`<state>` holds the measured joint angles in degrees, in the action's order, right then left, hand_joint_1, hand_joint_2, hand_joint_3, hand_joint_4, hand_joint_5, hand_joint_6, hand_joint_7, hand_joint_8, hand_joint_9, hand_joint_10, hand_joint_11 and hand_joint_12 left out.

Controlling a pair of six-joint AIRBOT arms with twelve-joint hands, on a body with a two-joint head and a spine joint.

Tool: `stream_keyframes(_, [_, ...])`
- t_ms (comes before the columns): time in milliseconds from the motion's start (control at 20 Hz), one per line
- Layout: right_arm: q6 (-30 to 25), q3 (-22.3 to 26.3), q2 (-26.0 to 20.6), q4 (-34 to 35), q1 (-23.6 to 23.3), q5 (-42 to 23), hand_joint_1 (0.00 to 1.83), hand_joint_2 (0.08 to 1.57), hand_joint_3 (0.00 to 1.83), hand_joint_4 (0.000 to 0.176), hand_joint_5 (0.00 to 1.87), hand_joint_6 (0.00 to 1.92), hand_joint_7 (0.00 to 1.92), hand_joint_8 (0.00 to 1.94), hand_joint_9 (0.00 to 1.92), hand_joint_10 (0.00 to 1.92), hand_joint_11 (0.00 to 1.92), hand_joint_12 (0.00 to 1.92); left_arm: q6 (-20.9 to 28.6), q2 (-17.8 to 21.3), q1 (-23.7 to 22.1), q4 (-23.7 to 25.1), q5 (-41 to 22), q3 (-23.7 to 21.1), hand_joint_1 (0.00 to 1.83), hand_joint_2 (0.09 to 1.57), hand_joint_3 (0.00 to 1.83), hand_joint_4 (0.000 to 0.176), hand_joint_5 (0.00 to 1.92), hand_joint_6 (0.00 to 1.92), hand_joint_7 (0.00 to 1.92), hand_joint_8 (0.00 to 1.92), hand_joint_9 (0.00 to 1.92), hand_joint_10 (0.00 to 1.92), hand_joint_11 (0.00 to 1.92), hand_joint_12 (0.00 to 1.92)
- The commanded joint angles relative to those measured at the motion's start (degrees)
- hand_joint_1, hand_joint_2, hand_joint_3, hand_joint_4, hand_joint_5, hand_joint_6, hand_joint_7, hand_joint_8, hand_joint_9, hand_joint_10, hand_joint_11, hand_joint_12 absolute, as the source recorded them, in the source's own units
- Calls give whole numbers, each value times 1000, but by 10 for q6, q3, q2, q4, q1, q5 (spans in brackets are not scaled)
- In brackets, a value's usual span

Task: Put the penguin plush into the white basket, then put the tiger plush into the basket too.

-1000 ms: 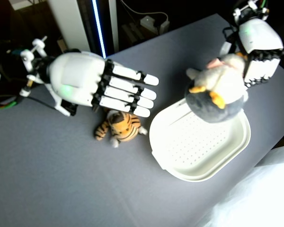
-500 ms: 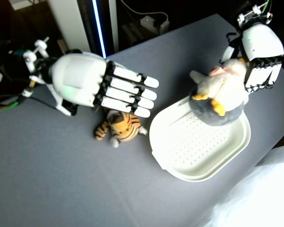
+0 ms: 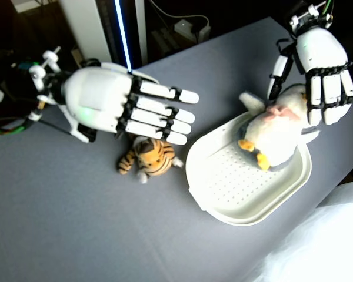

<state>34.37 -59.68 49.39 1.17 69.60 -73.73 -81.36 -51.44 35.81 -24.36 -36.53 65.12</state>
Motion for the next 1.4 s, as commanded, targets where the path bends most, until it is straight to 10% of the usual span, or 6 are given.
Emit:
stream_keyframes(0, [-12, -1, -2, 8, 0, -87, 476, 1266, 0, 144, 150, 6, 175, 3, 165, 4, 205, 23, -3, 9, -1, 20, -91, -11, 881, 851, 1, 119, 138, 3, 133, 3, 130, 5, 1, 426])
stream_keyframes(150, [-19, 16, -23, -18, 1, -96, 686, 1105, 0, 175, 55, 0, 171, 2, 210, 8, 288, 61, 14, 46, 39, 55, -166, -70, 770, 786, 0, 175, 1, 0, 2, 0, 1, 0, 0, 20])
stream_keyframes(550, [-20, 52, -72, -39, 80, -86, 733, 1008, 0, 176, 0, 0, 96, 8, 239, 18, 332, 93, 209, 107, 143, 150, -337, -133, 566, 750, 0, 176, 0, 0, 0, 0, 0, 0, 0, 0])
stream_keyframes(1050, [-34, 38, -54, -53, 105, 28, 710, 1000, 0, 176, 60, 2, 202, 2, 332, 8, 209, 576, 227, 111, 170, 155, -364, -142, 514, 819, 15, 176, 0, 0, 0, 0, 0, 0, 0, 0])
stream_keyframes(1250, [-33, 22, -34, -60, 82, 76, 867, 1039, 2, 48, 313, 6, 448, 12, 664, 50, 524, 790, 228, 112, 171, 155, -367, -142, 568, 836, 20, 176, 0, 0, 0, 0, 0, 0, 0, 0])
stream_keyframes(1350, [-22, 18, -26, -58, 74, 97, 1193, 1082, 2, 0, 569, 21, 699, 13, 906, 815, 851, 1295, 230, 111, 171, 155, -370, -142, 572, 844, 23, 176, 0, 0, 0, 0, 0, 0, 0, 0])
